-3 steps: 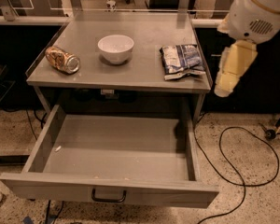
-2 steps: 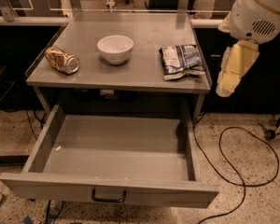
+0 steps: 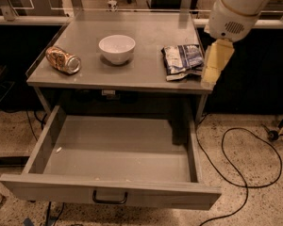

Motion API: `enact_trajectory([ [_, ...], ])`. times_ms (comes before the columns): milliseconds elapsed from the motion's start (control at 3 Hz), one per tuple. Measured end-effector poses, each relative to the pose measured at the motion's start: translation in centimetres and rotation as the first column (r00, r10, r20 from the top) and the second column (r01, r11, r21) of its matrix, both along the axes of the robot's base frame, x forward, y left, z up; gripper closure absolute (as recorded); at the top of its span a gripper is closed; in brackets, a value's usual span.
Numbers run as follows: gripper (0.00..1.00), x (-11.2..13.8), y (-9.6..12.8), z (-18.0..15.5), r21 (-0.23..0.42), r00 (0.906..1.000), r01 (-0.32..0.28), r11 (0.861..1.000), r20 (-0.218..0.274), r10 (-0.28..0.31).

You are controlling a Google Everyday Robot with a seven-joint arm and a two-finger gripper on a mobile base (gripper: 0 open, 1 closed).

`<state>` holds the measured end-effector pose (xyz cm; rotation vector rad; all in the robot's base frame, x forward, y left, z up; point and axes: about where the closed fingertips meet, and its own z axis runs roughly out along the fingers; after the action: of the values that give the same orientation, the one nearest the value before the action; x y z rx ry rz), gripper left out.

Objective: Place blue chip bag into top drawer

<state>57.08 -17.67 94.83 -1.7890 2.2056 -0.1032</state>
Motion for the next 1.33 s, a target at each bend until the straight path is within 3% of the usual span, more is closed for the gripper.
enact_trajectory([
  [333, 0.00, 6.5, 2.1, -1.7, -0.075, 0.9978, -0.052, 0.996, -0.046, 0.049],
  [667, 0.00, 7.3, 2.5, -1.5, -0.067, 0.9985, -0.052, 0.996, -0.022, 0.051],
  [1333, 0.00, 10.9, 1.6, -4.5, -0.147, 0.9990, -0.041, 0.988, -0.022, 0.038],
])
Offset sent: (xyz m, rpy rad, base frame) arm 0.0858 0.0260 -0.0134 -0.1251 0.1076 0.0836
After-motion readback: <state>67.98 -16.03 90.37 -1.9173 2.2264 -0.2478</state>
